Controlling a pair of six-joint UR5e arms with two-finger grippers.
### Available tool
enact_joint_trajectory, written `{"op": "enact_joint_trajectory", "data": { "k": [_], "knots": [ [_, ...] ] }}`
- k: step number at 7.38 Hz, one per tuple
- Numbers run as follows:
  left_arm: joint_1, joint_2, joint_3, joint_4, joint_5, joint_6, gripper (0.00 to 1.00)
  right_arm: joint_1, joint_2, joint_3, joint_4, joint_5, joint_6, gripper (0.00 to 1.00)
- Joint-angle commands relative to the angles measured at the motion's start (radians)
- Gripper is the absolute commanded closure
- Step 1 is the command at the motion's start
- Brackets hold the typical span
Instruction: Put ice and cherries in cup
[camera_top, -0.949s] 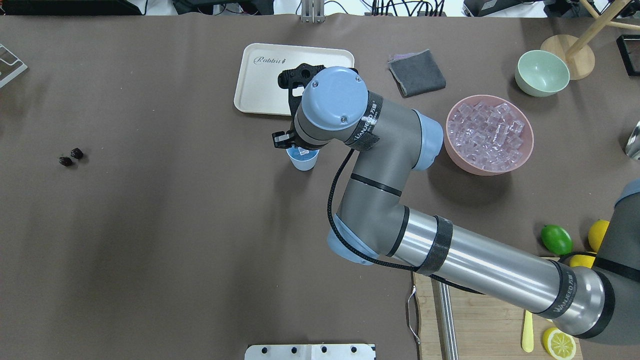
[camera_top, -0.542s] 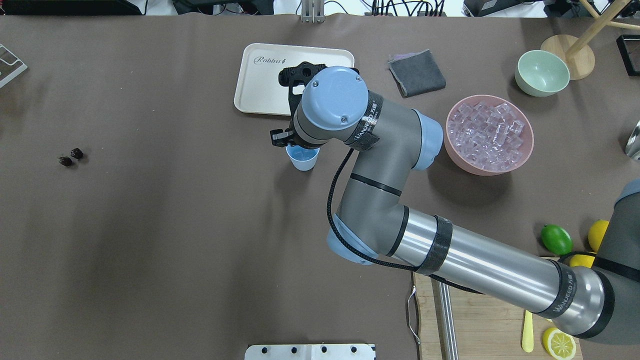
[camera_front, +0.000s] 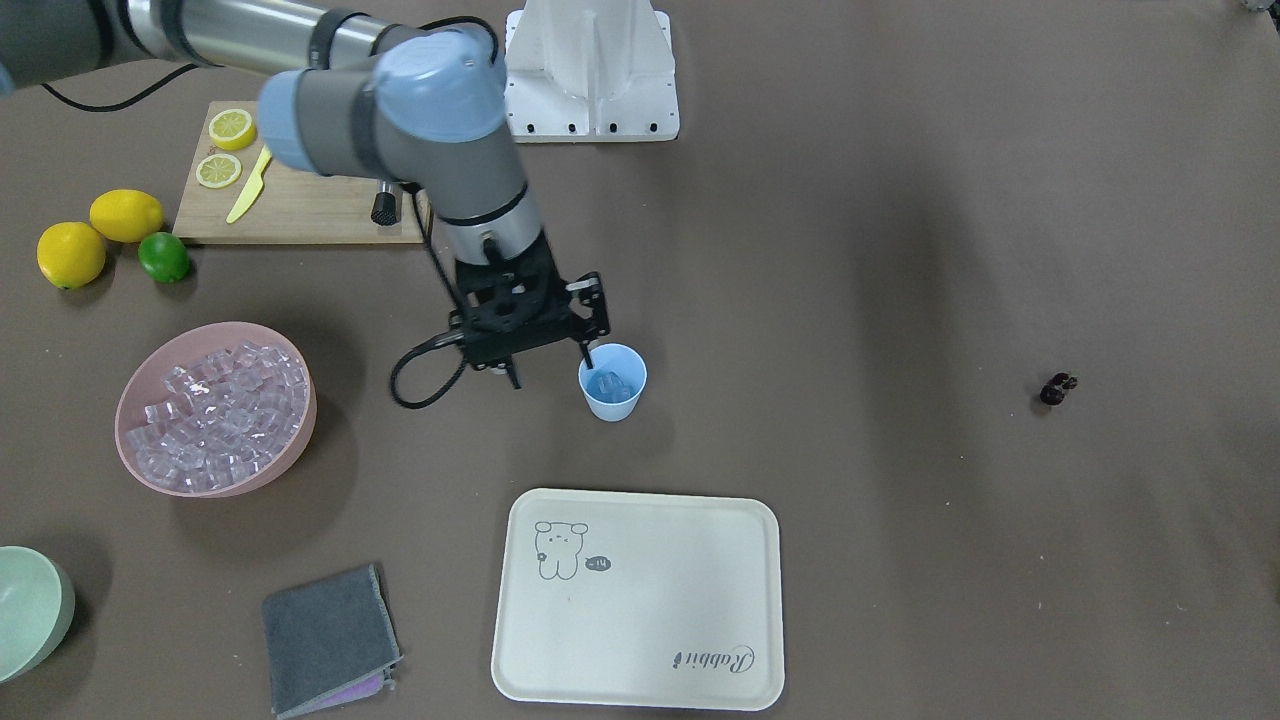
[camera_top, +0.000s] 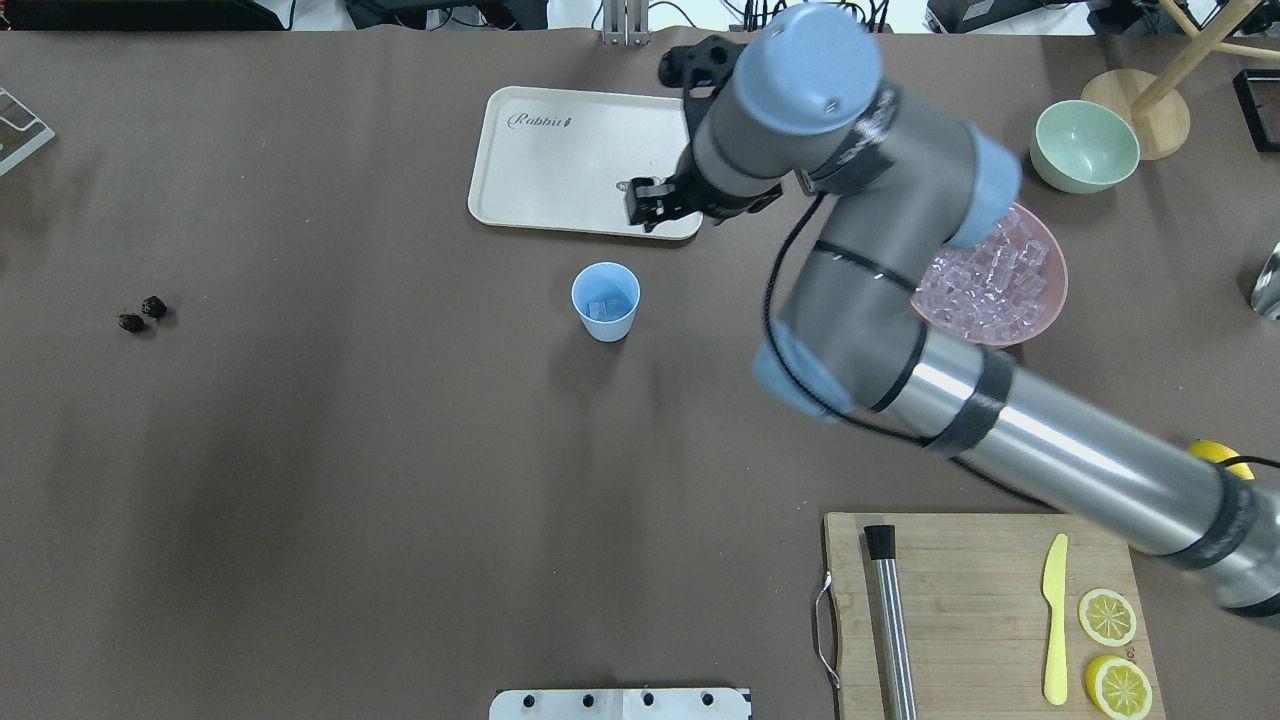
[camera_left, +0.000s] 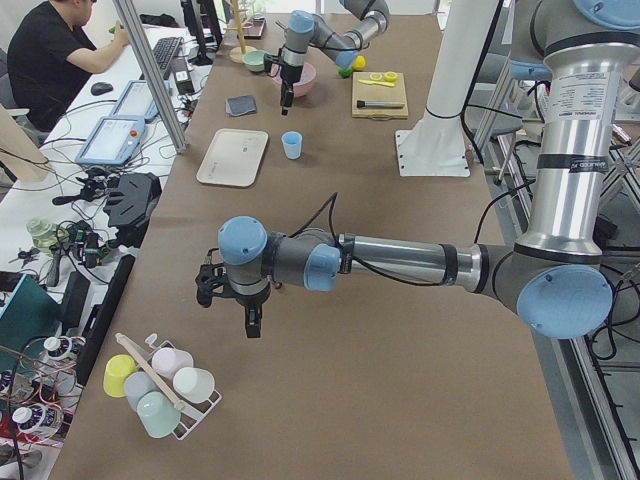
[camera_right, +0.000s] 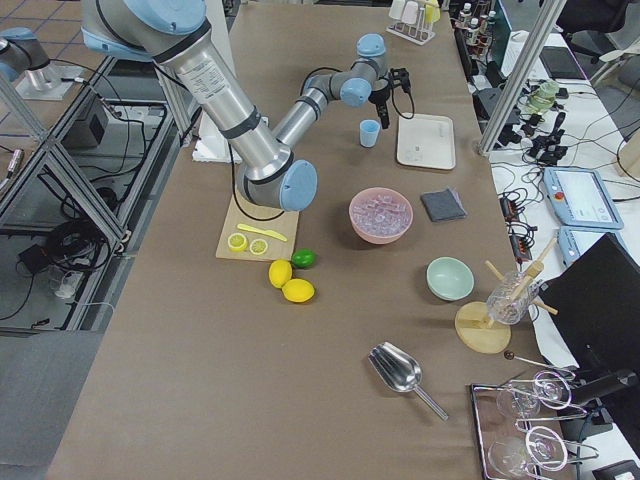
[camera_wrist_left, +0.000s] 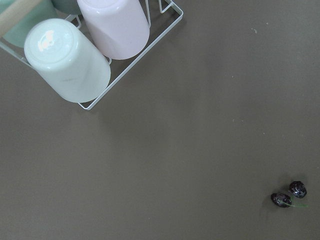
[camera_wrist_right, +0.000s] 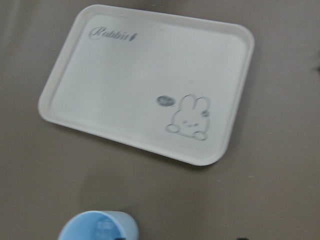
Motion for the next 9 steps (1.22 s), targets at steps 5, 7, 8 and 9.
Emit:
{"op": "enact_joint_trajectory", "data": {
  "k": [5,7,8,9],
  "knots": [
    [0.352,-0.103,0.073,-0.209,0.134,-0.103,0.02,0.690,-0.518,0.033,-0.179,0.430,-0.956,0.01],
    [0.374,-0.145,0.197,-0.333,0.137,-0.106,0.02,0.784,-0.578,0.028,-0.236,0.402,-1.171,0.00],
    [0.377,-0.155,0.207,-0.334,0.142,-0.117,0.03,0.819,-0.588,0.042,-0.257,0.400,-1.210,0.00],
    [0.410,-0.164,0.206,-0.343,0.142,-0.196,0.03,0.822,-0.589,0.048,-0.262,0.399,-1.214,0.00]
  ]
}}
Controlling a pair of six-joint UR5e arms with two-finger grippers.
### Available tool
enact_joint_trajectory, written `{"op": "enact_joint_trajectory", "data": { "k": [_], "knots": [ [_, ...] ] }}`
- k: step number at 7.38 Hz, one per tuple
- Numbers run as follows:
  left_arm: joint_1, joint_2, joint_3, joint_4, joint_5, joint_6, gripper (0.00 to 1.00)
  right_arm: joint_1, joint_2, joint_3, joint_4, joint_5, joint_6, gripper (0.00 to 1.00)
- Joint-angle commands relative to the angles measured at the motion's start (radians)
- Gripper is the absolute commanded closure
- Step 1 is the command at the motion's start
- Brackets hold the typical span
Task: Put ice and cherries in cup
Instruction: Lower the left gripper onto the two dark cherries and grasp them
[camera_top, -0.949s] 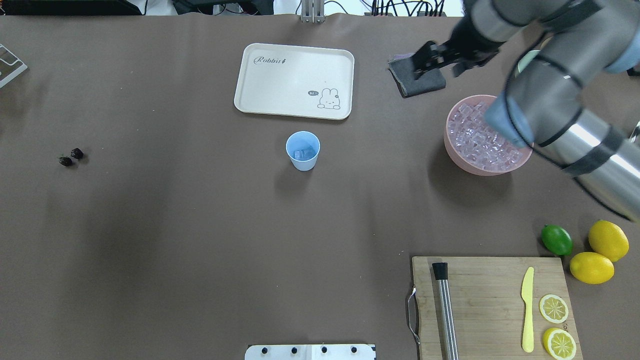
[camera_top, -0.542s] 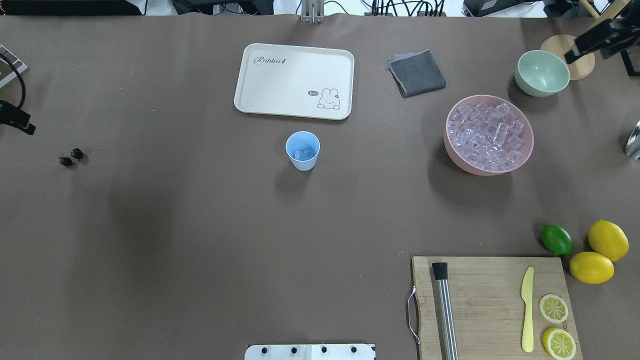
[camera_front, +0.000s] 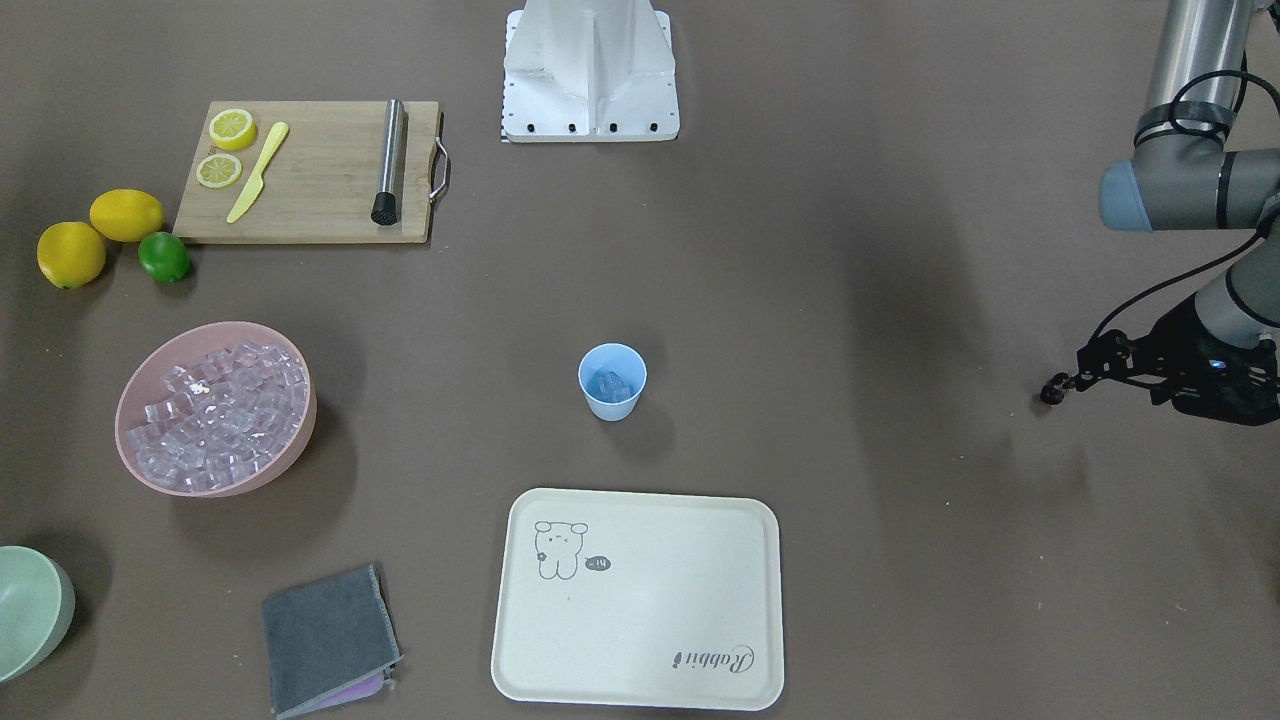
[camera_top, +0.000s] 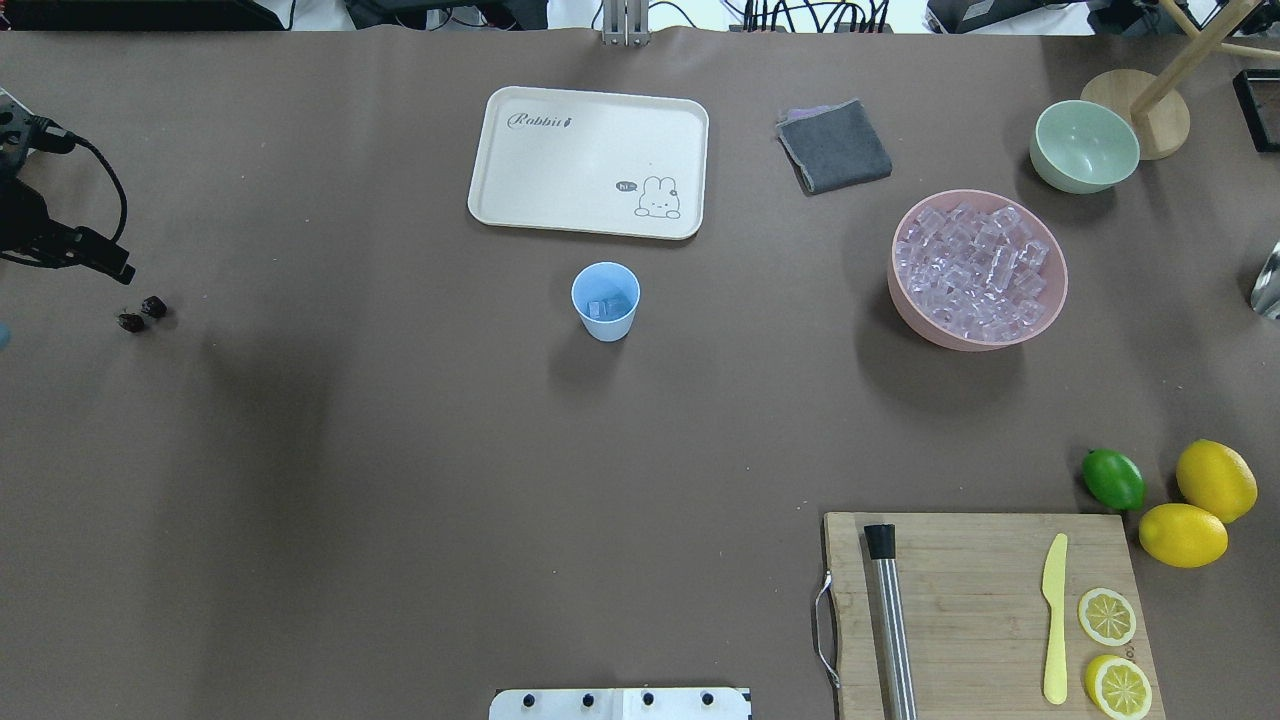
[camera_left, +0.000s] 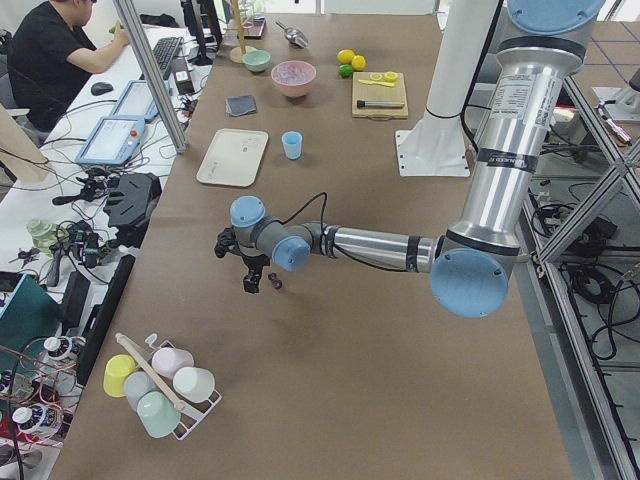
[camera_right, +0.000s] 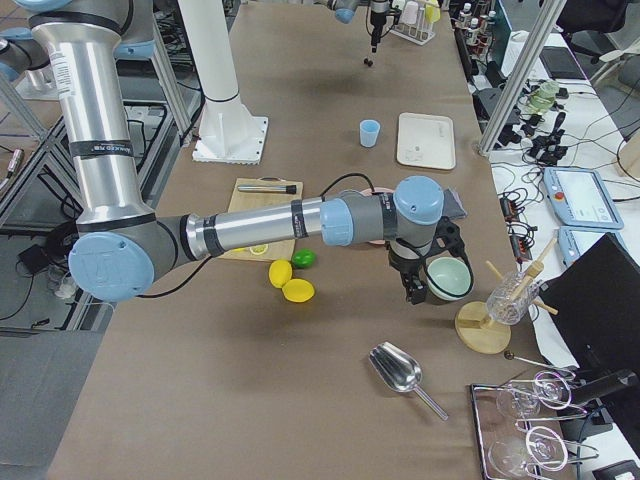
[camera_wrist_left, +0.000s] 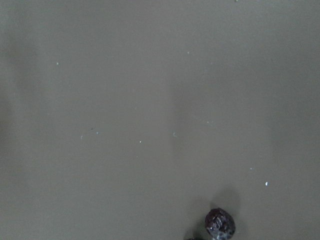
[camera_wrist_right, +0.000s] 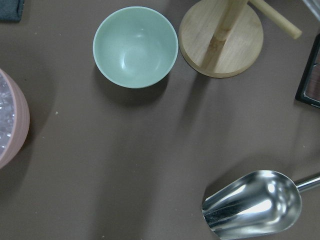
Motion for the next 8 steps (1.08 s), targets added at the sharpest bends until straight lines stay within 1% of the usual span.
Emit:
{"op": "enact_joint_trajectory", "data": {
  "k": [1,2,3,4,5,6,7,8],
  "knots": [
    [0.060,-0.008,0.017,-0.073,0.033,-0.115,0.03,0.015,-0.022,0.007,-0.017,-0.032,-0.048,0.00],
    [0.098,-0.003,0.029,-0.114,0.086,-0.149,0.03,0.012,-0.031,0.000,-0.018,-0.036,-0.048,0.00],
    [0.101,0.000,0.029,-0.121,0.087,-0.155,0.03,0.012,-0.031,-0.003,-0.018,-0.036,-0.046,0.00],
    [0.101,0.003,0.034,-0.119,0.088,-0.157,0.12,0.012,-0.028,0.000,-0.023,-0.034,-0.046,0.00],
    [0.106,0.005,0.042,-0.121,0.088,-0.157,0.28,0.012,-0.025,0.003,-0.040,-0.034,-0.046,0.00],
    [0.108,0.017,0.045,-0.121,0.090,-0.155,0.65,0.012,-0.022,-0.002,-0.043,-0.034,-0.046,0.00],
    [0.108,0.028,0.034,-0.127,0.088,-0.157,0.71,0.012,-0.022,0.000,-0.043,-0.036,-0.046,0.00],
    [0.108,0.029,0.032,-0.127,0.090,-0.155,0.75,0.012,-0.027,0.004,-0.043,-0.034,-0.046,0.00]
  ]
}}
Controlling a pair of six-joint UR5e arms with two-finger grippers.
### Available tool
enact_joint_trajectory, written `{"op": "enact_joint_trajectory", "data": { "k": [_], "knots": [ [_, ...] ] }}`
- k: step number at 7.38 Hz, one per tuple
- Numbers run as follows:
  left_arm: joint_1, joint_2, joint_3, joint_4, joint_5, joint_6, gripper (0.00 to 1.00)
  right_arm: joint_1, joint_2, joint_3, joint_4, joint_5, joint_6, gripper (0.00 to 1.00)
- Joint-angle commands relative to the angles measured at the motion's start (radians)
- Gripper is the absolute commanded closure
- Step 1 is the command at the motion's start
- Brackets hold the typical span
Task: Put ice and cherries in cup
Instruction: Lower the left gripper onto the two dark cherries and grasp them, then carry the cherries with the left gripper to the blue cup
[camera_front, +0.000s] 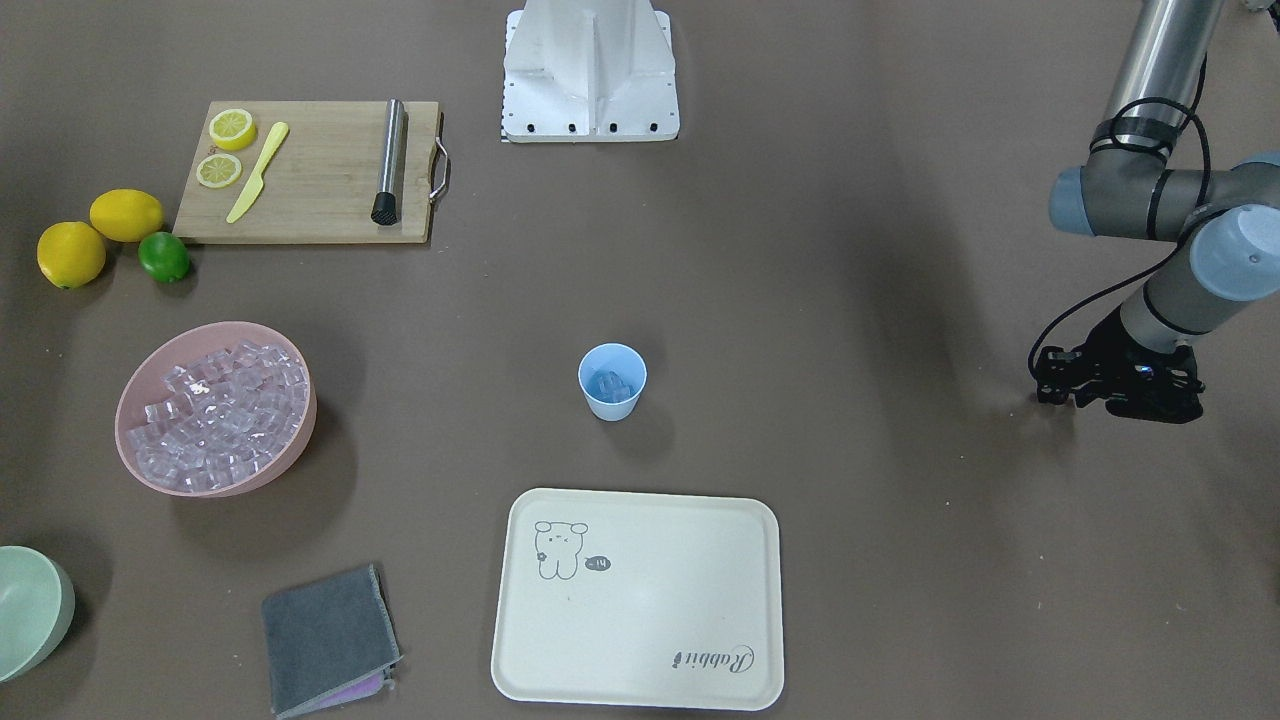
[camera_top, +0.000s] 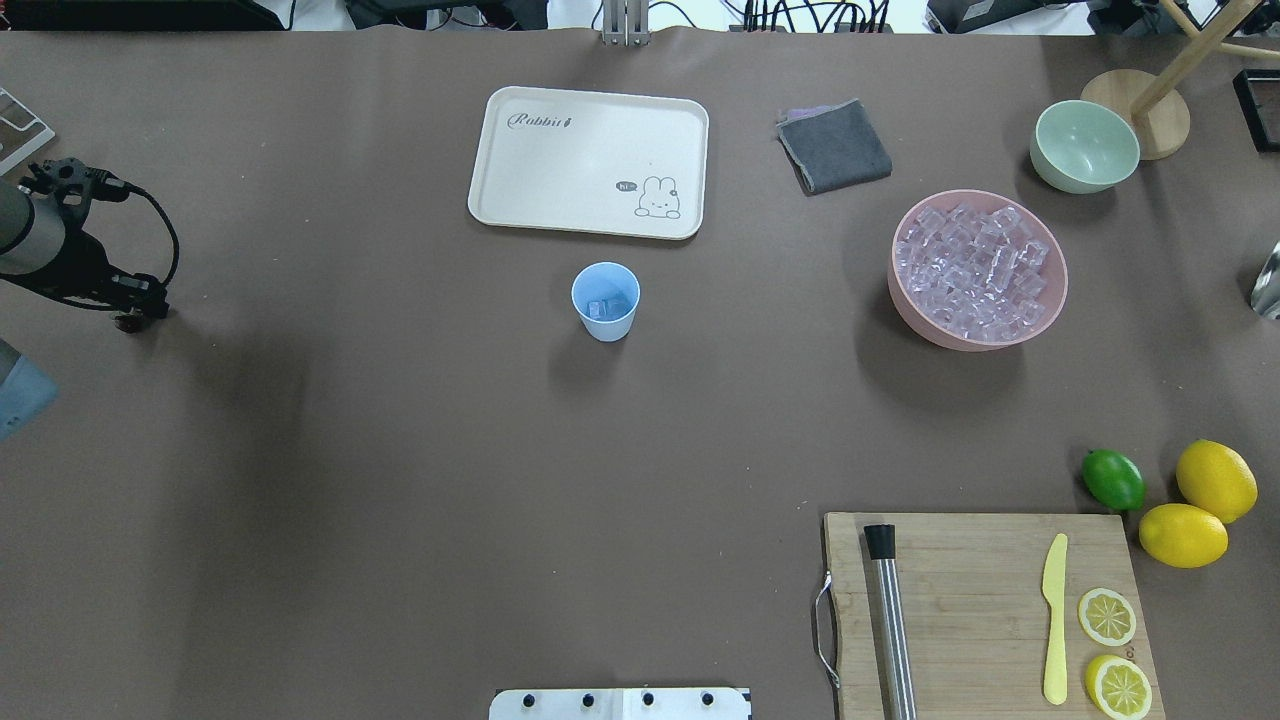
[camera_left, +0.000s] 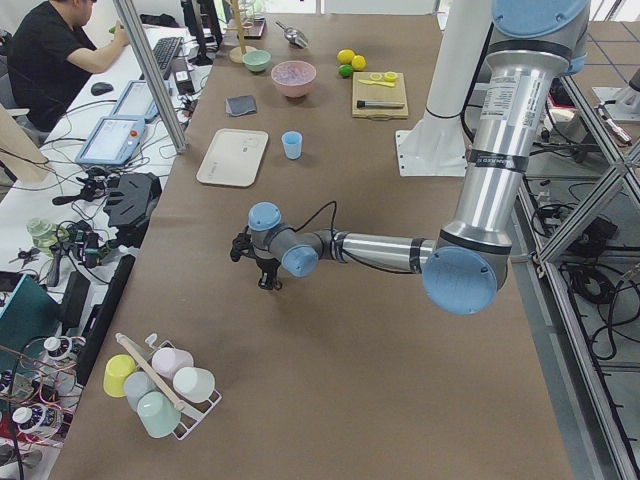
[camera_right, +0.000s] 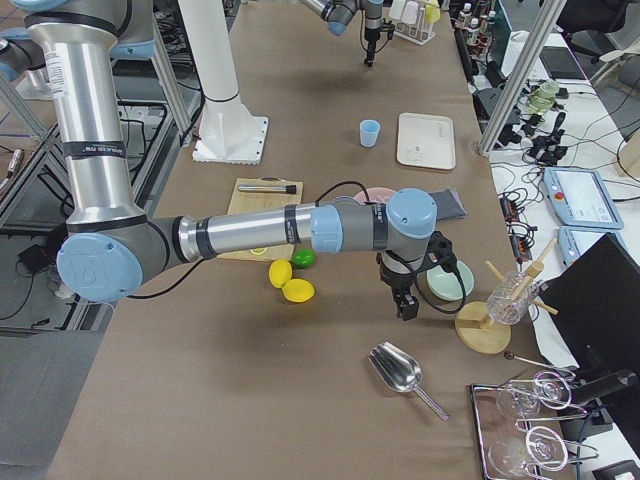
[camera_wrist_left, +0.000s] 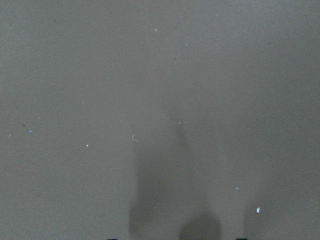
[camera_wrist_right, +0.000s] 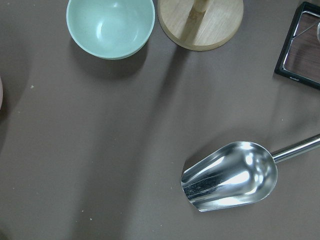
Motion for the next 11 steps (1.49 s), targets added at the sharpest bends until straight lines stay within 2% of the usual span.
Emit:
{"op": "enact_joint_trajectory", "data": {
  "k": [1,3,4,6,7,9,11],
  "knots": [
    [-0.001,0.008,-0.019,0.001,-0.001,0.001,0.76,0.000,-0.003,0.004,-0.001,0.001,0.000,0.00],
    [-0.015,-0.010,-0.051,0.013,-0.010,-0.002,0.77,0.000,-0.004,0.007,-0.003,0.001,0.000,0.00],
    [-0.033,-0.061,-0.080,0.063,-0.010,-0.024,0.76,0.000,-0.003,0.005,-0.010,0.001,0.008,0.00],
    [-0.029,-0.250,-0.166,0.389,-0.001,-0.149,0.76,-0.002,0.048,-0.004,-0.114,0.004,0.079,0.00],
    [-0.010,-0.321,-0.171,0.445,-0.001,-0.248,0.76,-0.002,0.045,-0.005,-0.103,0.001,0.115,0.00],
    [0.045,-0.429,-0.142,0.455,0.002,-0.440,0.76,-0.002,0.068,-0.002,-0.102,-0.001,0.150,0.00],
    [0.128,-0.640,-0.028,0.456,0.096,-0.719,0.76,0.000,0.060,0.008,-0.102,0.001,0.152,0.00]
  ]
}}
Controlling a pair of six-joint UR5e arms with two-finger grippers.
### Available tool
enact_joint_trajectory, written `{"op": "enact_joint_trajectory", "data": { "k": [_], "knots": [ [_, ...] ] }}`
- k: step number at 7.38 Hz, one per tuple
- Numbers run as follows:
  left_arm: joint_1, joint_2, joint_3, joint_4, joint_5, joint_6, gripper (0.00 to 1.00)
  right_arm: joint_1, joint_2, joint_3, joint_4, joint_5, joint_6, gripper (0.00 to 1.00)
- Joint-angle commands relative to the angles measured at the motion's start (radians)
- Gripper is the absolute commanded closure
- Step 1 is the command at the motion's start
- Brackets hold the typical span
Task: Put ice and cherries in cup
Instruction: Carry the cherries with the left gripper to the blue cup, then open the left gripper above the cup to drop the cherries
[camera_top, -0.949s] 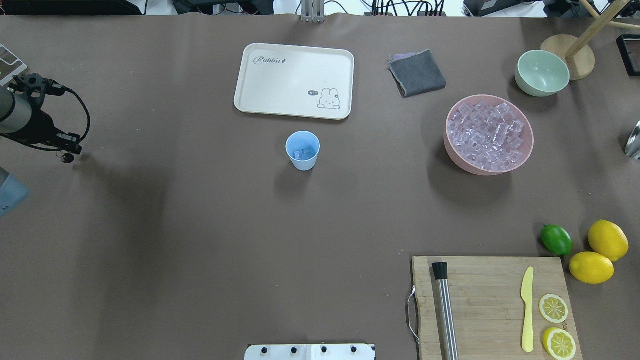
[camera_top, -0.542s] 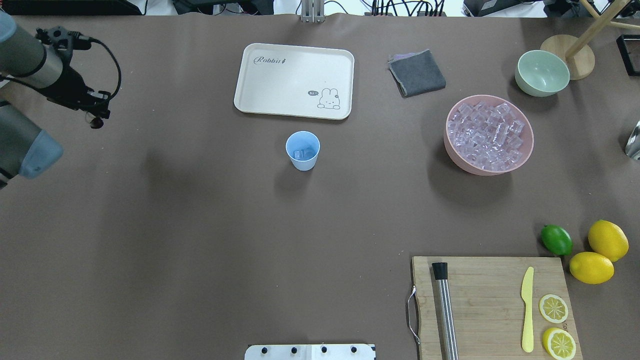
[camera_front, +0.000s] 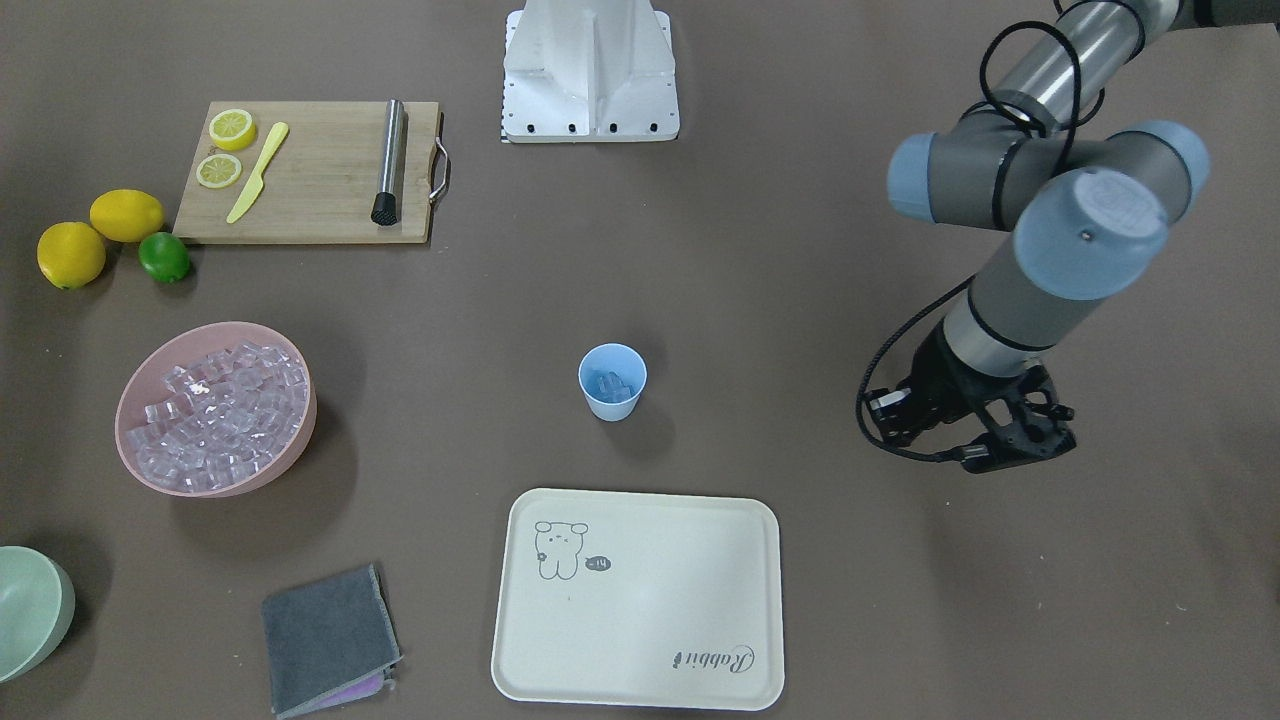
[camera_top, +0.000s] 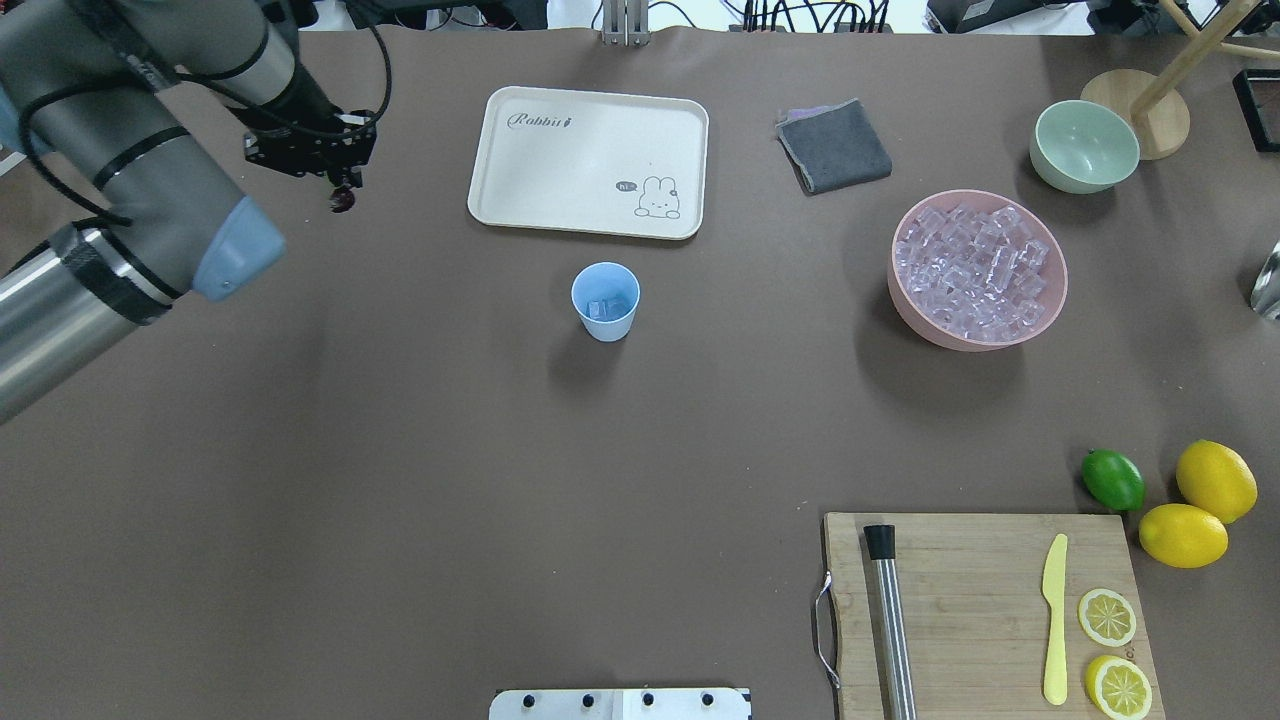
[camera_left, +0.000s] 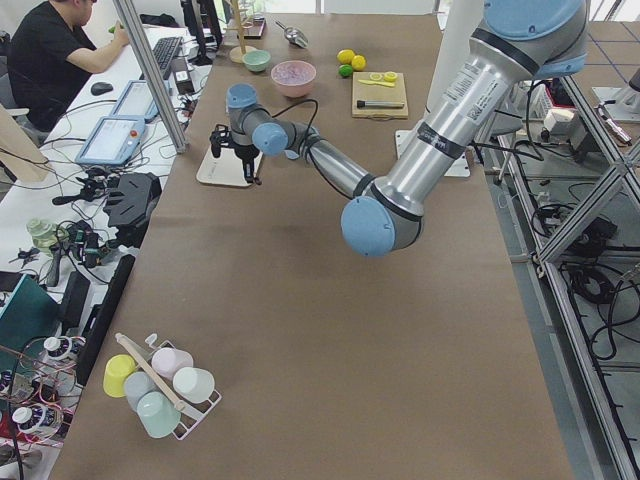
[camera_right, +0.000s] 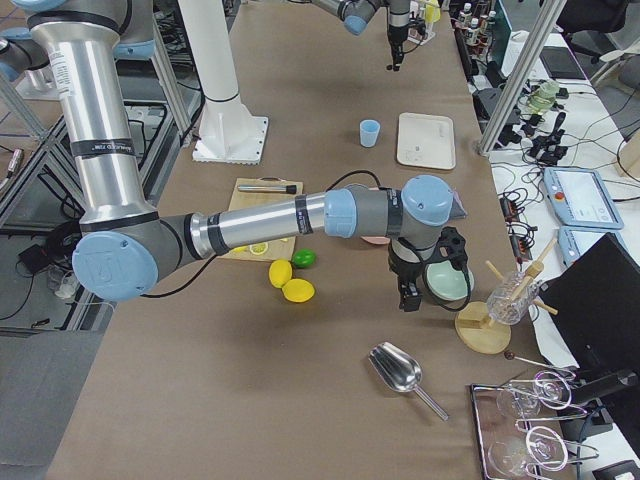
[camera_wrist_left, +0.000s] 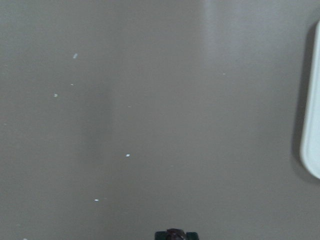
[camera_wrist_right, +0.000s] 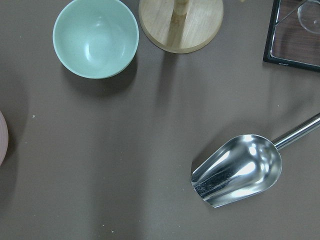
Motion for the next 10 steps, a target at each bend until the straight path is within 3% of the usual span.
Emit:
{"op": "enact_joint_trajectory", "data": {
  "k": [1,3,7,9,10],
  "knots": [
    [0.098,-0.222,0.109,0.008,0.086,-0.325,0.76,0.001,-0.002,0.015,0.000,0.006,0.004,0.00],
    [0.230,-0.277,0.106,0.010,0.255,-0.479,0.76,0.001,-0.004,0.032,0.000,0.008,0.007,0.00],
    [0.307,-0.251,0.077,0.005,0.319,-0.527,0.75,0.001,-0.008,0.034,-0.002,0.012,0.003,0.00],
    [0.315,-0.245,0.058,0.009,0.318,-0.526,0.02,0.001,-0.011,0.032,-0.002,0.011,-0.002,0.00],
    [0.315,-0.204,0.024,0.010,0.318,-0.522,0.02,0.001,-0.011,0.032,-0.002,0.011,-0.002,0.00]
  ]
}}
